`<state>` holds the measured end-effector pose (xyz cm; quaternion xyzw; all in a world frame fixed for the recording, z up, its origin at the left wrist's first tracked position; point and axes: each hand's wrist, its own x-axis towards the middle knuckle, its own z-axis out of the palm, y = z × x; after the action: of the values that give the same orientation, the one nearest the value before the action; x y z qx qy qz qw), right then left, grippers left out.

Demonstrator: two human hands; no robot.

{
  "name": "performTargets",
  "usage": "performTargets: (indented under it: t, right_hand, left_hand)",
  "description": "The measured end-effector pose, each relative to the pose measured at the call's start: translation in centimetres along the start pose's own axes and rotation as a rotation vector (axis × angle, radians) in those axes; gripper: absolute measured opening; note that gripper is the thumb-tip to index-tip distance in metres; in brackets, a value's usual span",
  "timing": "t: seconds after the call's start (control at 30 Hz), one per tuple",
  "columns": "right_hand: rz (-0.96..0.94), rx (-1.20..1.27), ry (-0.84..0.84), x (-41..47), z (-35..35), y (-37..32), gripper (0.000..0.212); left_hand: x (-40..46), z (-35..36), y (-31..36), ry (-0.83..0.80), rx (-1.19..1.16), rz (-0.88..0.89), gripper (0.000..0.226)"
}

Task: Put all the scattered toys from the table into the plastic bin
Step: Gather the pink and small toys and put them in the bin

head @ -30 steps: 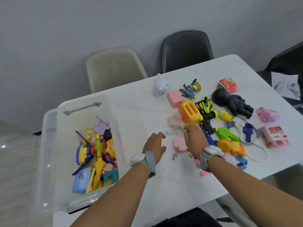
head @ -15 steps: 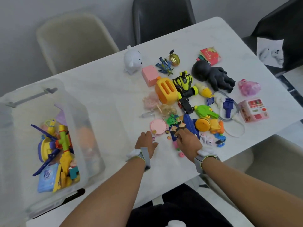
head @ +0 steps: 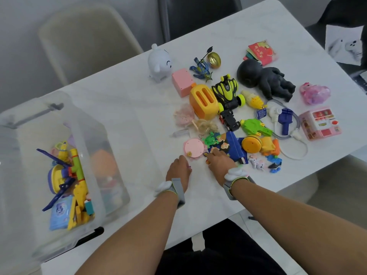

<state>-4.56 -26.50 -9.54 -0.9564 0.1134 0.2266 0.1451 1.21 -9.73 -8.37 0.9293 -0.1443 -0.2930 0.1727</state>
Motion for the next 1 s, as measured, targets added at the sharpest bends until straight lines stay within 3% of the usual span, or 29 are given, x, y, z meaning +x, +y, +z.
performTargets:
  t: [0.23, 0.4, 0.57, 0.73, 1.0]
  right_hand:
    - [0.008, 0.013, -0.028, 1.0, -0.2, 0.3, 0.020]
    - [0.001, 0.033, -0.094, 1.6, -1.2, 0.2, 0.028]
    - [-0.020, 0.138, -0.023, 1.2, -2.1, 0.3, 0.008]
    - [0.121, 0.187, -0.009, 1.7, -2.6, 0.1, 0.019]
    - [0.181, 0.262, 0.023, 2.7, -2.0, -1.2, 0.021]
  left_hand:
    - [1.3, -1.1, 1.0, 0.108, -0.239, 0.042, 0.042]
    - [2.7, -1.0, 1.9, 0.128, -0.248, 0.027, 0.030]
    - [3.3, -0.6, 1.8, 0.172, -0.296, -0.052, 0.021]
    - [3.5, -0.7, 1.4, 0.211, -0.408, -0.137, 0.019]
    - [3.9, -1.9, 1.2, 0.211, -0.450, -0.103, 0.033]
